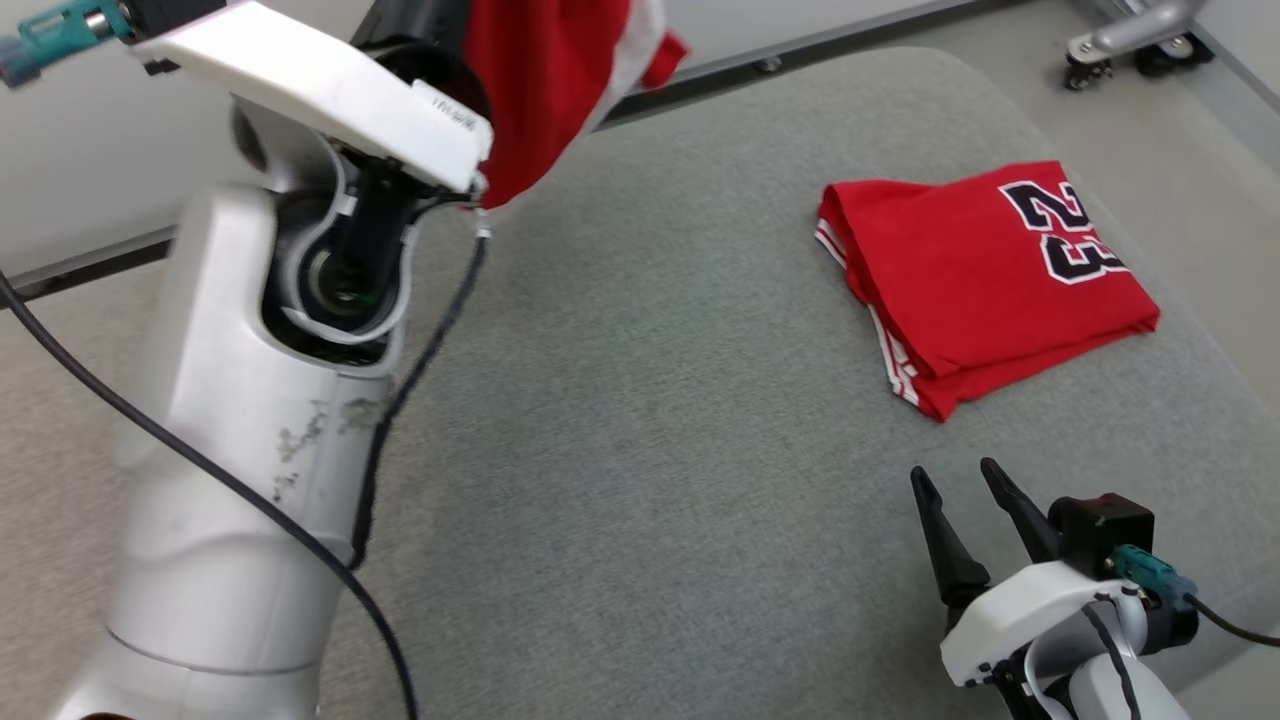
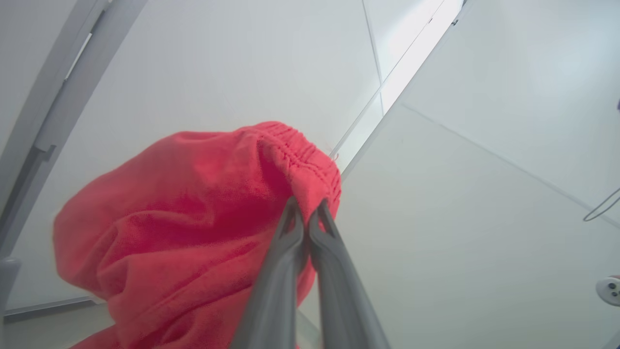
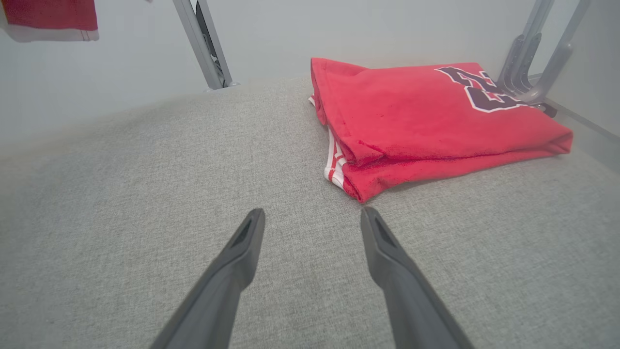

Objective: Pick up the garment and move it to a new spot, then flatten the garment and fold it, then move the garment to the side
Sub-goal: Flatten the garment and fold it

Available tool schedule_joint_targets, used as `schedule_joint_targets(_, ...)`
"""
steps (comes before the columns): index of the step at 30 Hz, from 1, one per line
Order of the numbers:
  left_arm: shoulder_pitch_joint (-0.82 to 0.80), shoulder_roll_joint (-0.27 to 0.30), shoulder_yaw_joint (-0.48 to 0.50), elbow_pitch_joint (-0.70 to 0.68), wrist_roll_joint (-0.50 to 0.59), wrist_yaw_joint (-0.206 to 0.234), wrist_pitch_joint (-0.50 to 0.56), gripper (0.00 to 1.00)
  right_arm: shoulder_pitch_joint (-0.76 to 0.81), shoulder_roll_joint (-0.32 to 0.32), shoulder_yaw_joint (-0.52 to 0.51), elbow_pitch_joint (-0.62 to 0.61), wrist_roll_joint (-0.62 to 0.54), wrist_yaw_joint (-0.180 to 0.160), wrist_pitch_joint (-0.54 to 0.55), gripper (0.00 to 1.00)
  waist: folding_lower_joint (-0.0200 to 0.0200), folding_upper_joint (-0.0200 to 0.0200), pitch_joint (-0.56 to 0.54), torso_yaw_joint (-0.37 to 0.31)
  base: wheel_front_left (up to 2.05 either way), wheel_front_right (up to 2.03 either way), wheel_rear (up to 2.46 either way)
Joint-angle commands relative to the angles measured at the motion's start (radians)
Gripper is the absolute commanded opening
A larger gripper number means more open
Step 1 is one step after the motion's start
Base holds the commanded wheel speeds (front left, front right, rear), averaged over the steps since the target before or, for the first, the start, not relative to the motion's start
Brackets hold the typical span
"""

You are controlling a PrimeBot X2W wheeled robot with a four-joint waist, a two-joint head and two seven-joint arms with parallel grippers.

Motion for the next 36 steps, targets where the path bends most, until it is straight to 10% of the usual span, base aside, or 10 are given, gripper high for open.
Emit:
schedule_joint_targets(1, 0.015, 0.002, -0.043, -0.037, -0.066, 0.026, -0.08, 0.0, 0.013, -0.014, -0.001, -0.007, -0.009, 0.0, 0.008, 1.0, 0.0, 0.0, -0.039, 0.048, 0.0, 0.0, 0.0)
schedule_joint_targets(15, 0.481, 0.009, -0.158, 0.187, -0.255, 0.072, -0.431, 0.0, 0.049, -0.02, -0.009, -0.075, -0.016, 0.0, 0.058, 1.0, 0.0, 0.0, -0.067, 0.217, 0.0, 0.0, 0.0)
schedule_joint_targets(16, 0.494, 0.015, -0.156, 0.21, -0.242, 0.075, -0.445, 0.39, 0.051, -0.02, -0.01, -0.078, -0.017, 0.0, 0.061, 1.0, 0.0, 0.0, -0.067, 0.224, 0.0, 0.0, 0.0)
schedule_joint_targets(17, 0.51, 0.018, -0.151, 0.231, -0.238, 0.077, -0.455, 1.0, 0.054, -0.02, -0.012, -0.08, -0.019, 0.0, 0.06, 1.0, 0.0, 0.0, -0.068, 0.231, 0.0, 0.0, 0.0)
schedule_joint_targets(27, 0.522, 0.169, -0.262, 0.246, -0.046, 0.177, -0.418, 1.0, 0.076, -0.012, -0.028, -0.095, -0.025, 0.0, 0.069, 1.0, 0.0, 0.0, -0.081, 0.266, 0.0, 0.0, 0.0)
schedule_joint_targets(36, 0.342, 0.228, -0.438, 0.136, 0.027, 0.196, -0.043, 1.0, 0.057, -0.002, -0.001, -0.091, -0.011, 0.0, 0.062, 1.0, 0.0, 0.0, -0.064, 0.214, 0.0, 0.0, 0.0)
